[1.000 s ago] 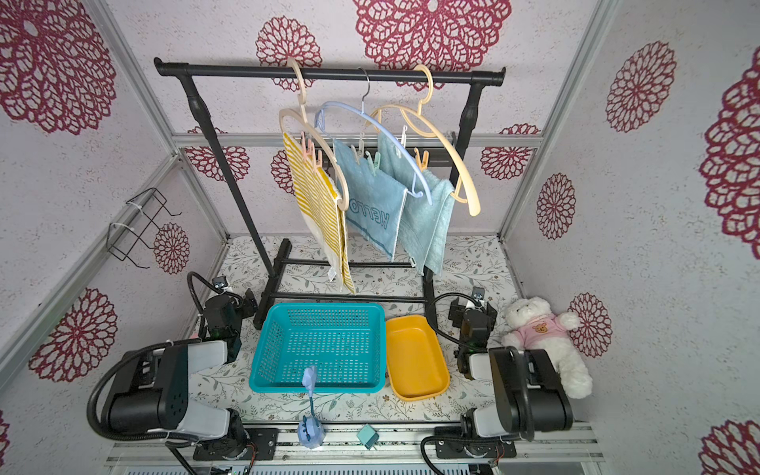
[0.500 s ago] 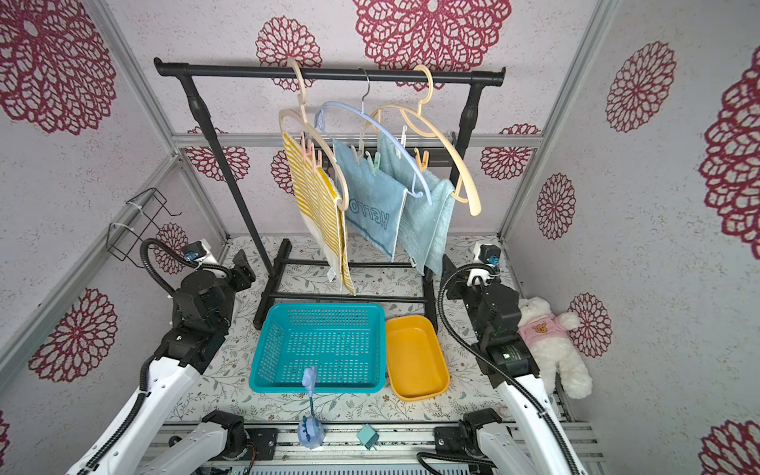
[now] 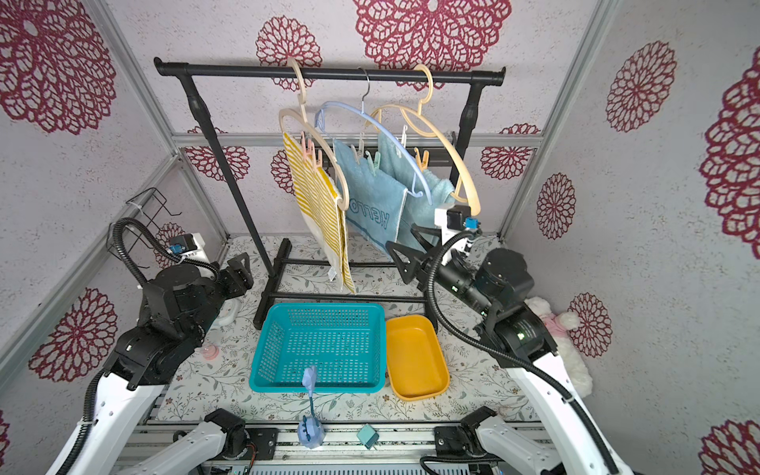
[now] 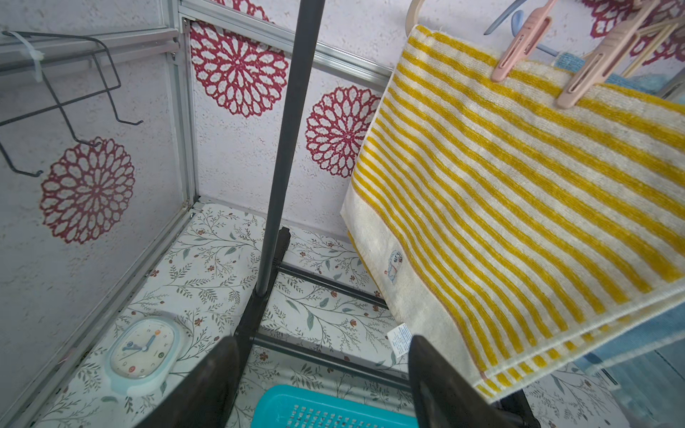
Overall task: Remove the clothespins securing towels to the hanger
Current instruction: Pick up the hanger from the clothesline.
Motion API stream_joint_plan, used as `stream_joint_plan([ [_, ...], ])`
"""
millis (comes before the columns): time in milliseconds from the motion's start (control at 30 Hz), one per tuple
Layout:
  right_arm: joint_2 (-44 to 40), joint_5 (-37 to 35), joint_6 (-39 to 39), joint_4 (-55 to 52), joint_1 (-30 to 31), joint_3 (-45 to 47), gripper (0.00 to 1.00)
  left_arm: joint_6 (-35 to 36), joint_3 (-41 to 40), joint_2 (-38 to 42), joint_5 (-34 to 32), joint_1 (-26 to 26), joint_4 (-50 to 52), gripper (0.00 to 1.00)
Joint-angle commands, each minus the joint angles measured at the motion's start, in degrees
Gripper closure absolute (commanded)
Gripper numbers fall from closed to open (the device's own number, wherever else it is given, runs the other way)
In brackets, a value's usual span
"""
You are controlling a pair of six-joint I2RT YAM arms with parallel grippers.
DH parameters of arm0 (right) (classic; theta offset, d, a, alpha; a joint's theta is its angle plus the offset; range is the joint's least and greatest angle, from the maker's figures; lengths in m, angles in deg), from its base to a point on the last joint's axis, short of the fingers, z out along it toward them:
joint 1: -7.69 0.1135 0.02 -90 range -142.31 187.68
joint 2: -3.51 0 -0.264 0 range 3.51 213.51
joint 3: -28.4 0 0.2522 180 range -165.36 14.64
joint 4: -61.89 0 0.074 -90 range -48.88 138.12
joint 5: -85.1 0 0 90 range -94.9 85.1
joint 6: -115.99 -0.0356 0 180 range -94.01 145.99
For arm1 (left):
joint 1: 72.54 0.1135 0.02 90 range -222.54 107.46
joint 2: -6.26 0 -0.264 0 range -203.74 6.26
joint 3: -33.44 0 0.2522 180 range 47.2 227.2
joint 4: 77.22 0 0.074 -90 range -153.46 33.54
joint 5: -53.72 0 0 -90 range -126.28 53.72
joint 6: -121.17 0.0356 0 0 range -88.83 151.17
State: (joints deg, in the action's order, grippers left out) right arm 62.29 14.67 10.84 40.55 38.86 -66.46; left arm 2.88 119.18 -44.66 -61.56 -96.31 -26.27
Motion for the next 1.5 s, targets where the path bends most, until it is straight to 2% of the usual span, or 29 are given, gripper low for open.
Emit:
stream_joint_plan([
  [0, 6.2, 1.4, -1.2, 2.7, 2.2, -7.0, 0.24, -1.4, 1.6, 0.4, 1.9, -0.6, 3.5, 0.26],
  [267, 20.5, -2.5, 3.4, -0.7, 7.6, -26.9, 0.22, 0.1, 3.6, -0.4, 4.1, -0.6, 5.1, 0.25],
  [533, 33.4, -9.2, 8.4, -10.1, 9.4, -47.1, 0.22, 1.4, 4.4, -2.2, 6.9, -0.7, 5.0, 0.25],
  [733, 41.9, -12.1, 11.0, -16.4, 10.2, -59.5, 0.33, 2.2, 4.2, -2.2, 7.3, -0.7, 4.4, 0.25],
  [833, 43.7, -12.9, 11.8, -17.0, 10.6, -61.4, 0.41, 2.6, 3.6, -1.8, 7.5, -0.7, 3.9, 0.25],
  [933, 44.4, -13.8, 12.7, -17.0, 11.2, -61.4, 0.44, 2.7, 2.4, -1.5, 7.3, -0.7, 2.8, 0.24],
  [1200, 44.7, -16.8, 14.7, -17.9, 12.1, -61.4, 0.6, 1.8, 0.9, -1.5, 8.7, -0.7, 1.7, 0.24],
  [1467, 44.3, -18.1, 15.4, -17.6, 12.2, -61.4, 0.87, 1.0, 0.2, -1.4, 9.2, -0.7, 0.8, 0.24],
])
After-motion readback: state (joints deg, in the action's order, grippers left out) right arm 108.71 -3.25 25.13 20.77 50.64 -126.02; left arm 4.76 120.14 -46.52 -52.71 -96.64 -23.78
